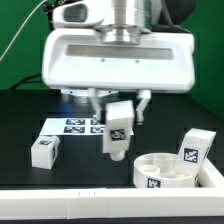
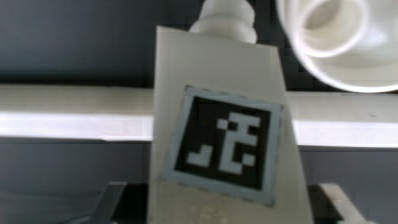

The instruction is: Assemble stool

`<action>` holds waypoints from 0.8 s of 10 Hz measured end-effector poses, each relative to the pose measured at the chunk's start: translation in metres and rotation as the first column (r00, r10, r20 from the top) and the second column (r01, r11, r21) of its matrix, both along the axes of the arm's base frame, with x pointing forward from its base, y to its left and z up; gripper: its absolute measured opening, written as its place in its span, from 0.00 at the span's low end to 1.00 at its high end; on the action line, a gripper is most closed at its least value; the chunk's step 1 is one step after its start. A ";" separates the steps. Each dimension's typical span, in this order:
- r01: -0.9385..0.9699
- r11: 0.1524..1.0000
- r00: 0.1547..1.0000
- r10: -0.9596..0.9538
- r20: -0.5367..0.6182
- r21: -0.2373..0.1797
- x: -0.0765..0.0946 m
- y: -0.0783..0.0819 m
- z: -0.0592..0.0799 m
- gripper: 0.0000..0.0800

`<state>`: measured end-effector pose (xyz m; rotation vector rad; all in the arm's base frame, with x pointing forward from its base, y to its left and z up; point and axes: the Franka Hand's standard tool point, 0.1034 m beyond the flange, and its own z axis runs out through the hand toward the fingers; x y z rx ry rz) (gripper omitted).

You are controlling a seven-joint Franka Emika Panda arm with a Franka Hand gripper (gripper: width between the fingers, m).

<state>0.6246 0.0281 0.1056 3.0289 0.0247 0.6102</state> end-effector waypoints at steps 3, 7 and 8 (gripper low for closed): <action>-0.021 1.000 0.999 0.021 0.026 -0.008 0.002 0.010 0.002 0.41; -0.047 0.998 0.984 0.053 0.169 -0.038 0.000 0.015 -0.001 0.41; -0.049 0.998 0.985 0.055 0.165 -0.042 -0.001 0.013 -0.003 0.41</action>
Offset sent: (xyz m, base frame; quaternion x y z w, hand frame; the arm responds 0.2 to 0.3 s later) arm 0.0000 0.0000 0.0000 0.0000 0.0000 0.0000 1.0000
